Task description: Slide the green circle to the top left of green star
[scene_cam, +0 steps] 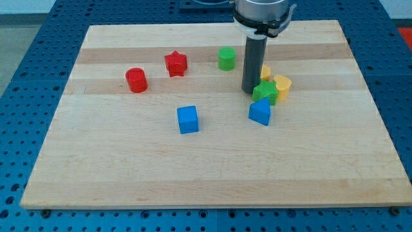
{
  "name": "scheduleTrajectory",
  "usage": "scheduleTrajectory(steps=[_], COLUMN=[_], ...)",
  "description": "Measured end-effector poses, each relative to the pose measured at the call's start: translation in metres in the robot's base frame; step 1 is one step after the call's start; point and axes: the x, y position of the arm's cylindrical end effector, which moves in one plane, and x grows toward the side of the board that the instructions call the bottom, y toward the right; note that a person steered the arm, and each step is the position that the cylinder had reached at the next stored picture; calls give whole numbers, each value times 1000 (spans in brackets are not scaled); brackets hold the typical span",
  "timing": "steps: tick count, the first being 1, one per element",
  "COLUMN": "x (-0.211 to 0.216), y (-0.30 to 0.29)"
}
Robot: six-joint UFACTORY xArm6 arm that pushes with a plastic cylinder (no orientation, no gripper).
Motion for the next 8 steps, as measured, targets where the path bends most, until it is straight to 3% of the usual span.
scheduleTrajectory(steps=[3, 5, 7, 8], x=[-57, -59, -103, -104], y=[-44, -98, -71, -71])
